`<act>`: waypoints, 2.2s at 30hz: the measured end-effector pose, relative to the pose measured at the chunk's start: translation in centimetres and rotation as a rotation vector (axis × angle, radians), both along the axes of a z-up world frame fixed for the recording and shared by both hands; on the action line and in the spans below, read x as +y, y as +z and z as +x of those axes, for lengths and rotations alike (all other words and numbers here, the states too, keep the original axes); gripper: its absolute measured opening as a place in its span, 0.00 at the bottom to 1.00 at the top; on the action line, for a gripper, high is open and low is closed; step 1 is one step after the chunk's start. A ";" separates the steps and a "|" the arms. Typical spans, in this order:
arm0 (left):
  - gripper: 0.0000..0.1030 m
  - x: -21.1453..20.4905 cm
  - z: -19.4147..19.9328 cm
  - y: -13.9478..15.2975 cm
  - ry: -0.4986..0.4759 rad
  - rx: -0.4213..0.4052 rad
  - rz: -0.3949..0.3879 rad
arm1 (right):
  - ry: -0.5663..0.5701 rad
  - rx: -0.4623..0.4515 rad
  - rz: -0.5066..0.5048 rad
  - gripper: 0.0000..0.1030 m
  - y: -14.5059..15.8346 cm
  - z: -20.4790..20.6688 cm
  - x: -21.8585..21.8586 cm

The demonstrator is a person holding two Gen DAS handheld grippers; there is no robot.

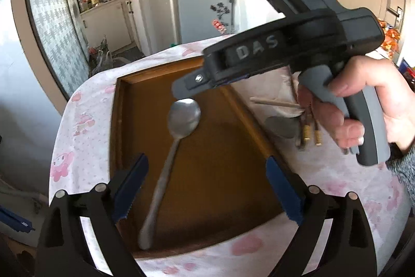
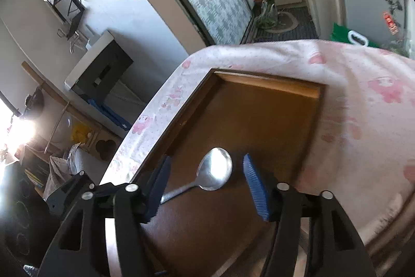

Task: Organize utensils
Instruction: 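Return the right tool to the pile and grasp a dark chopstick, then lower the chopstick into the tray beside the spoon and release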

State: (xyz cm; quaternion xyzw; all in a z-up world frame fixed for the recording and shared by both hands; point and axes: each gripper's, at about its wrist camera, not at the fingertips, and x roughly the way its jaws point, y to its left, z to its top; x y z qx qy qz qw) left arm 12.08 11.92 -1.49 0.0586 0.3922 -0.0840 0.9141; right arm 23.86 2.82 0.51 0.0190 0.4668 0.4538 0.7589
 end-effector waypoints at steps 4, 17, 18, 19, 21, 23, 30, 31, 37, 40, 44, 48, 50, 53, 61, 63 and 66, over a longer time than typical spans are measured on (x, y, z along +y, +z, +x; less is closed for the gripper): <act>0.91 -2.8 -0.9 0.4 -0.069 -0.014 -0.026 | -0.065 -0.047 -0.029 0.62 2.0 -0.2 -6.2; 0.91 -14.2 -1.1 -2.0 -0.322 0.057 -0.058 | -0.288 -0.015 -0.052 0.64 -0.3 -0.5 -22.3; 0.91 -14.6 -1.0 -2.1 -0.331 0.059 -0.060 | -0.304 -0.008 -0.044 0.60 -0.6 -0.2 -22.9; 0.87 -15.2 -0.9 -2.2 -0.347 0.064 -0.067 | -0.311 -0.004 -0.039 0.49 -0.8 -0.2 -23.3; 0.77 -16.1 -0.3 -2.5 -0.364 0.087 -0.064 | -0.316 0.004 -0.030 0.45 -1.1 -0.1 -23.9; 0.72 -16.9 0.5 -2.9 -0.353 0.102 -0.048 | -0.306 0.008 -0.013 0.45 -1.3 -0.3 -24.1; 0.51 -17.9 3.1 -4.1 -0.313 0.121 0.020 | -0.286 0.003 0.019 0.45 -1.5 -0.3 -24.4; 0.46 -17.8 3.5 -4.4 -0.307 0.129 0.024 | -0.283 0.004 0.023 0.45 -1.5 -0.2 -24.5; 0.14 -17.0 3.9 -4.2 -0.288 0.127 0.017 | -0.312 0.041 0.019 0.45 -2.6 0.4 -24.5; 0.11 -16.7 3.7 -3.4 -0.296 0.122 -0.019 | -0.335 0.083 0.057 0.45 -3.1 0.9 -24.7; 0.07 -16.6 3.3 -2.3 -0.290 0.087 -0.044 | -0.338 0.134 0.108 0.45 -3.4 1.0 -24.2; 0.07 -16.7 2.9 -1.9 -0.291 0.074 -0.060 | -0.325 0.159 0.100 0.45 -3.7 0.9 -22.9; 0.07 -16.7 2.8 -1.7 -0.290 0.064 -0.066 | -0.327 0.166 0.090 0.45 -4.0 1.1 -22.4; 0.07 -16.7 2.5 -1.4 -0.309 0.056 -0.078 | -0.348 0.171 0.073 0.36 -4.5 1.4 -21.7; 0.07 -16.2 1.6 -1.2 -0.322 0.052 -0.076 | -0.373 0.103 0.051 0.20 -3.1 0.3 -20.9; 0.07 -15.7 1.3 -0.9 -0.317 0.044 -0.083 | -0.363 0.087 0.047 0.20 -2.2 0.0 -20.3; 0.06 -14.3 0.5 -0.5 -0.301 0.028 -0.084 | -0.337 0.065 0.040 0.19 -1.2 -0.3 -18.4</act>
